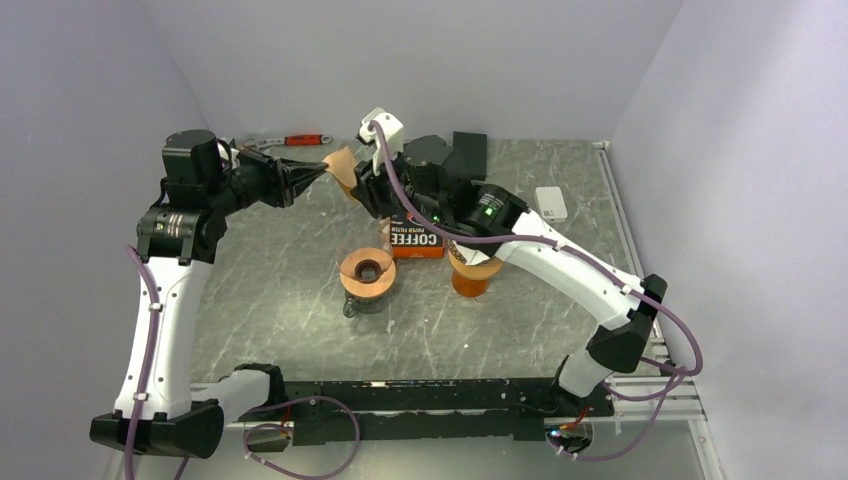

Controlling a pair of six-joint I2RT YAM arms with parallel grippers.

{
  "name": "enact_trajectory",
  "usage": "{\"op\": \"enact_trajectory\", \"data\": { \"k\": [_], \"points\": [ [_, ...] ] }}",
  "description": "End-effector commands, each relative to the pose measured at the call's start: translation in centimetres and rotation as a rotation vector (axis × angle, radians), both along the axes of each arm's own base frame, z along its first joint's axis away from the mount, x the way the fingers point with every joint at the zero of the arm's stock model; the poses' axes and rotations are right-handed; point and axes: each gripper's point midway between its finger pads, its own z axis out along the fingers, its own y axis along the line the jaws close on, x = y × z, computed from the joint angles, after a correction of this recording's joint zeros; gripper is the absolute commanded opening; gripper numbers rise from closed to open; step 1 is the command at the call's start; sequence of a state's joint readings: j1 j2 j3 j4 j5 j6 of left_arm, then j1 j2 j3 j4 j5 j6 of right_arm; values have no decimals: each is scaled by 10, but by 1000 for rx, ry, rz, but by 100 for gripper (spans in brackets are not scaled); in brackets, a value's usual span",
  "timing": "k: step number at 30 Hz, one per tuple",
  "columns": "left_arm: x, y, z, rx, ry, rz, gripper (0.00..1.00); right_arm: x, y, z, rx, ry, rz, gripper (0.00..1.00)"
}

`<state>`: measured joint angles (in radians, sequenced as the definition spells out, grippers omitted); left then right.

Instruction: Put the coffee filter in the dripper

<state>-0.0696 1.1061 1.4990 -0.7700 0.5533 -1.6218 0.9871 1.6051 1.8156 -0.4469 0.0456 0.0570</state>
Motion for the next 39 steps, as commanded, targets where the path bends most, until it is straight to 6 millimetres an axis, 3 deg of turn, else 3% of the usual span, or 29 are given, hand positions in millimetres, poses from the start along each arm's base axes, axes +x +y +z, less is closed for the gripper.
{"op": "enact_trajectory", "data": {
  "k": [1, 6, 15, 20, 22, 24, 27, 32, 33, 34, 35, 39],
  "points": [
    [-7, -3, 13, -24, -42, -14, 0, 2, -10, 38, 67, -124, -80, 31],
    [-7, -2, 10, -32, -37, -4, 0, 2, -7, 36, 11, -177, -89, 24],
    [-6, -2, 7, -50, -28, 6, 0, -1, -11, 38, -30, -238, -136, 0],
    [-4, -2, 6, -45, -29, 3, 0, -2, -9, 39, -60, -259, -131, 0],
    [-4, 0, 4, -10, -38, 7, 11, -3, -7, 38, -67, -250, -114, 0],
    [-3, 3, 2, 49, -48, 11, 34, -7, -1, 39, -65, -228, -82, 0],
    [-3, 10, -5, 161, -38, 15, 57, -16, 6, 36, -66, -165, -33, 0],
    [-3, 23, -7, 295, -110, 44, 67, -27, 7, 25, -46, -41, 3, 0],
    [-4, 25, -9, 313, -120, 53, 74, -28, 7, 24, -32, -16, 12, 0],
    [-4, 28, -11, 344, -134, 57, 91, -29, 5, 23, -21, 10, 19, 0],
    [-4, 31, -13, 372, -143, 64, 98, -29, 4, 22, -12, 36, 23, 0],
    [-10, 40, -12, 478, -213, 71, 100, -26, -5, 14, 34, 163, 41, 0]
  ]
}}
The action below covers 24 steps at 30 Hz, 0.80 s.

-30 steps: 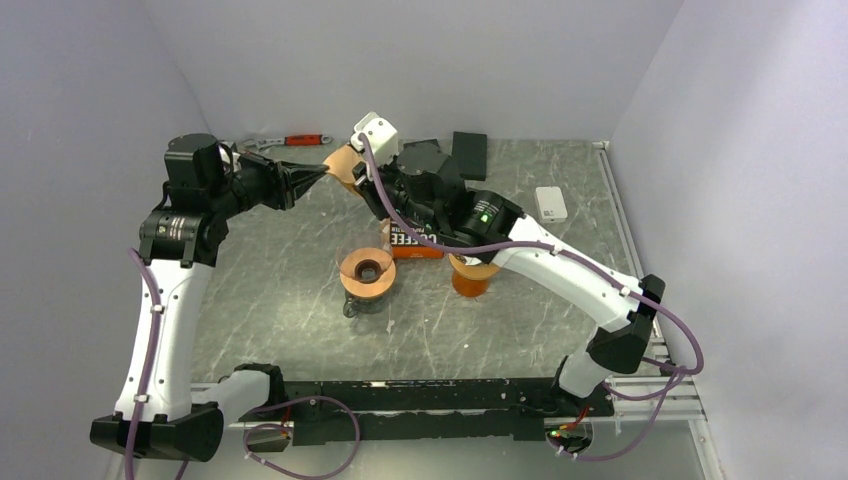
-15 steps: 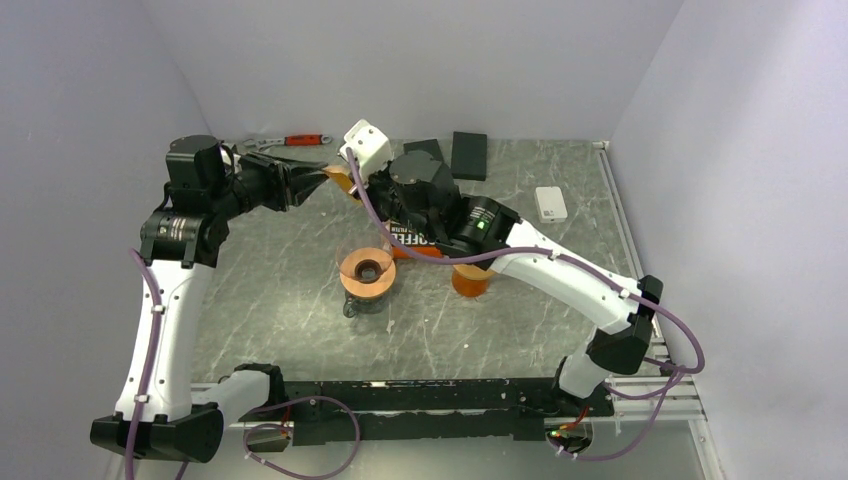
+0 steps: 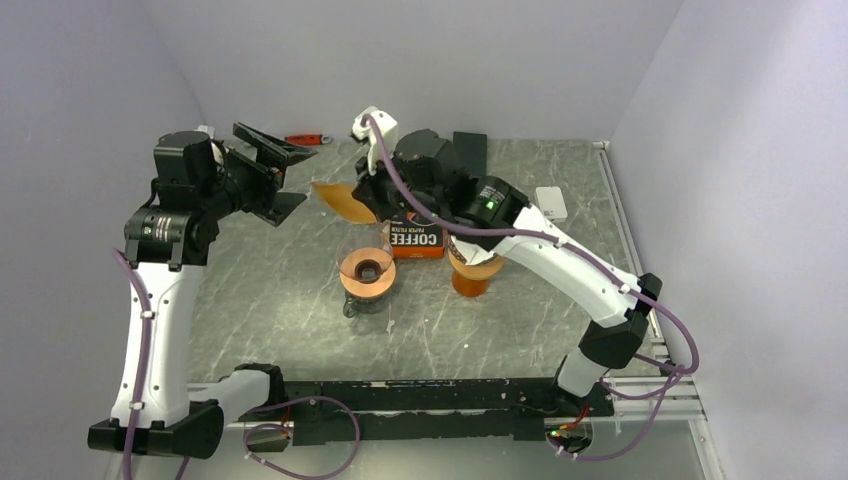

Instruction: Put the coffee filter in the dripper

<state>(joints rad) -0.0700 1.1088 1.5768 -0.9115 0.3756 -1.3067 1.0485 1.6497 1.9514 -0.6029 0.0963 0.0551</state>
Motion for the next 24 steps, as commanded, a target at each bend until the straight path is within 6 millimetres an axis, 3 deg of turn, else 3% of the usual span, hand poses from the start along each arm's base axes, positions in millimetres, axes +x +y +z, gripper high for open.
{"op": "enact_trajectory", "data": {
  "k": [1, 7, 12, 19, 24],
  "points": [
    [-10, 17, 9, 184, -143, 17, 100, -2, -15, 4, 109, 184, 30, 0],
    [-20, 42, 21, 333, -329, 114, 100, 8, -36, -11, 185, 335, 13, 0],
    [-22, 44, 24, 510, -513, 55, 100, 17, -54, -9, 195, 354, -51, 0],
    [-10, 55, -12, 660, -358, -12, 100, 24, -73, 1, 223, 368, -94, 0],
    [-1, 28, -25, 528, -264, -133, 100, 28, -79, -8, 239, 432, -112, 0]
  ]
}}
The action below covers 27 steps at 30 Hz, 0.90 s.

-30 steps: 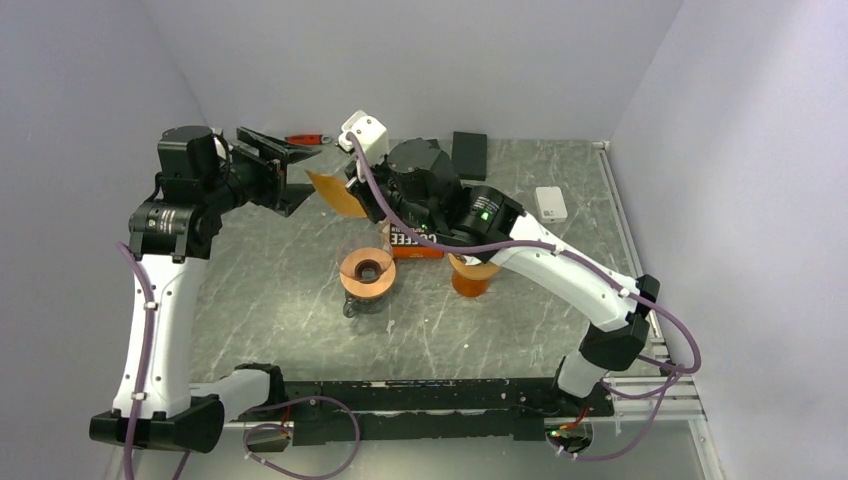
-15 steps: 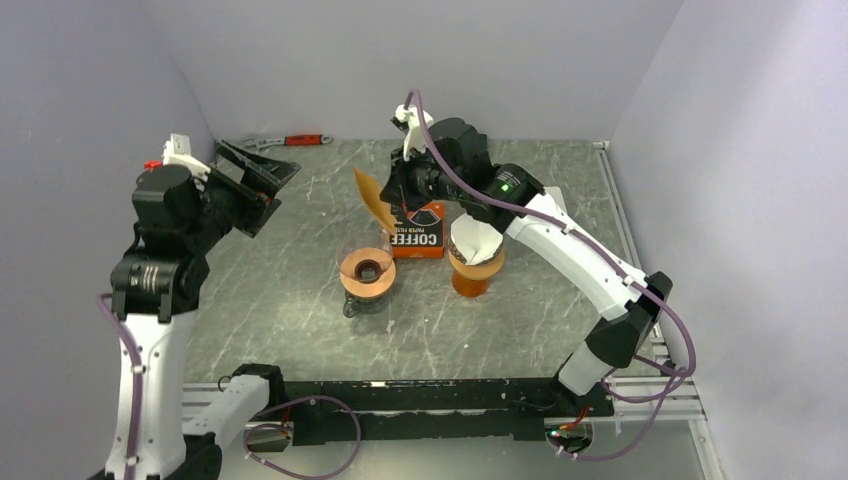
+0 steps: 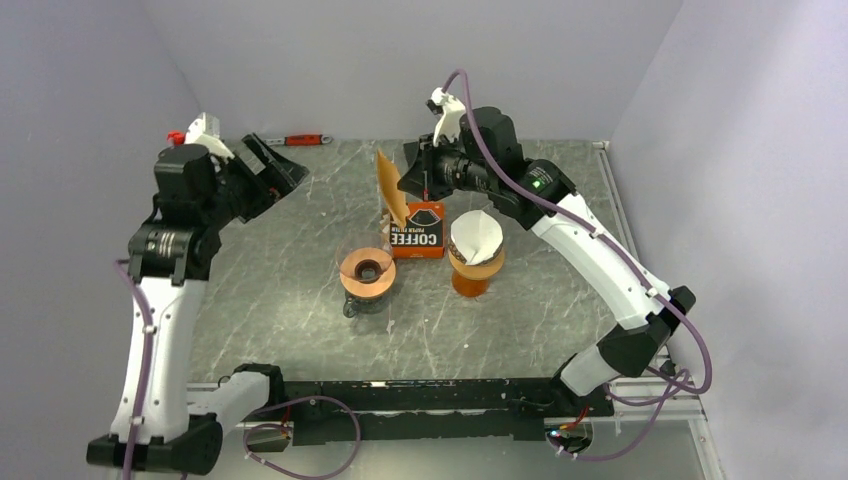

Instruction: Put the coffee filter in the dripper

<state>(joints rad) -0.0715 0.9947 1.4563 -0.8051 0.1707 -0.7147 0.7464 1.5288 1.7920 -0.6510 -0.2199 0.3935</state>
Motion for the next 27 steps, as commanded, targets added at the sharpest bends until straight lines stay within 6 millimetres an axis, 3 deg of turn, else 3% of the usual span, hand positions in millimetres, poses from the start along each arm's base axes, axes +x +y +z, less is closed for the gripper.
{"op": "enact_trajectory", "data": {
  "k": [1, 6, 11, 13, 16, 27],
  "points": [
    [2, -25, -6, -88, 88, -111, 100, -4, -6, 12, 64, 51, -3, 0],
    [5, -56, -27, -288, 214, -154, 100, 2, 1, 4, 62, 160, 23, 0],
    [-4, -78, -16, -235, 181, -199, 99, 0, 17, 0, 99, 244, 78, 0],
    [-8, -94, -12, -224, 155, -268, 91, -3, 24, -6, 107, 277, 108, 0],
    [-16, -116, -21, -216, 211, -338, 86, -6, 28, -11, 120, 309, 131, 0],
    [-22, -133, -48, 12, 318, -319, 79, -9, 30, -15, 114, 333, 137, 0]
  ]
}}
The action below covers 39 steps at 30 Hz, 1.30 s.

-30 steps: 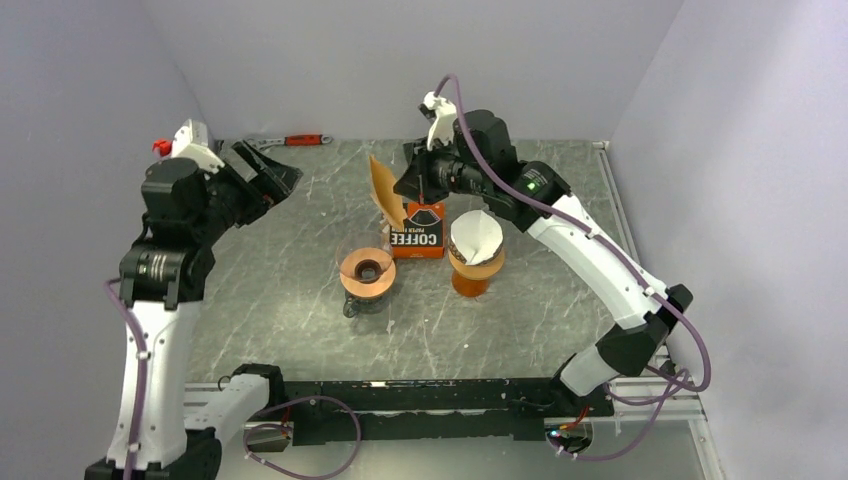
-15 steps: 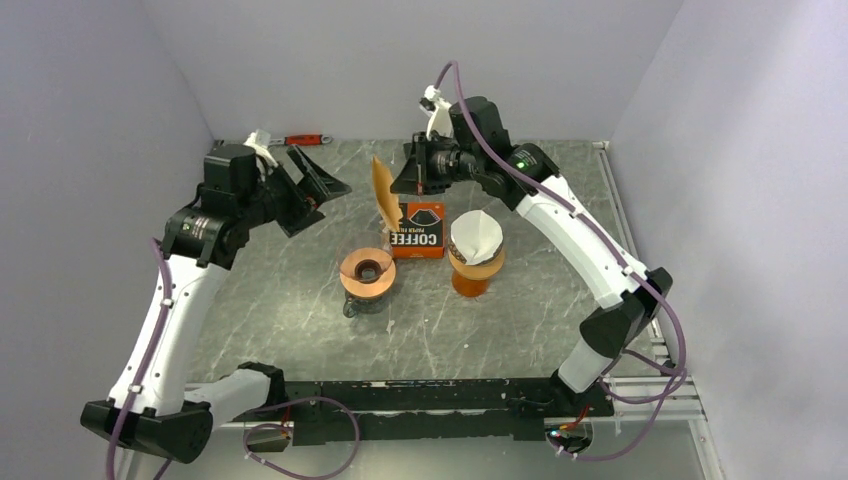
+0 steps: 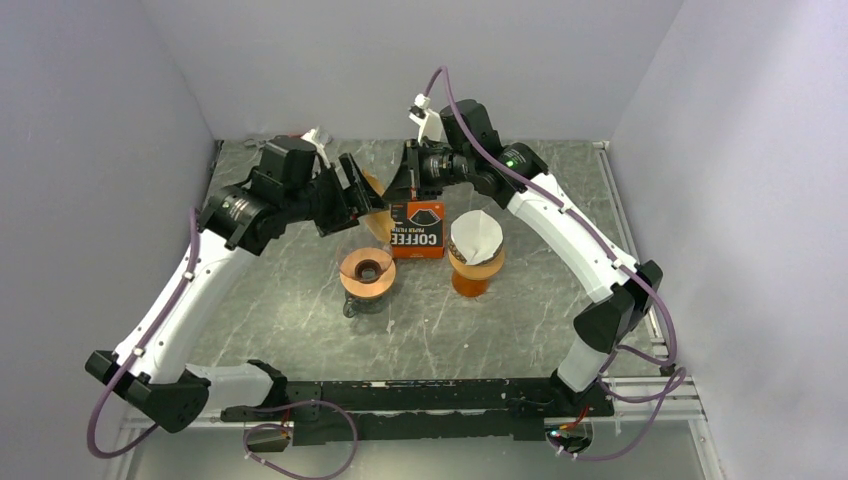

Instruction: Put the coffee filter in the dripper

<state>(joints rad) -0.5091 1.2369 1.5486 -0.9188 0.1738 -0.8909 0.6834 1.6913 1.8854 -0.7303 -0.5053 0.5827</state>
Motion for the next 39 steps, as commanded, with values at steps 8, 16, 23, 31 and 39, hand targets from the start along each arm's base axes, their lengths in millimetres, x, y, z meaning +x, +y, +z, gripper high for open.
{"op": "enact_trajectory", "data": {
  "k": [8, 16, 23, 31, 39],
  "points": [
    [1, 24, -1, 193, 3, 103, 56, -7, 5, 14, 37, -3, 30, 0],
    [-7, 40, -13, 269, 36, 133, 29, -13, 6, 6, 17, 4, 57, 0],
    [-7, 35, -11, 225, -5, 113, 0, -16, 7, -2, 3, -2, 79, 0],
    [-9, 33, -1, 195, -4, 121, 0, -18, 14, -9, -22, -40, 88, 19],
    [-11, 23, 4, 146, 22, 101, 0, -14, 27, -16, -177, -149, 58, 46]
  ]
}}
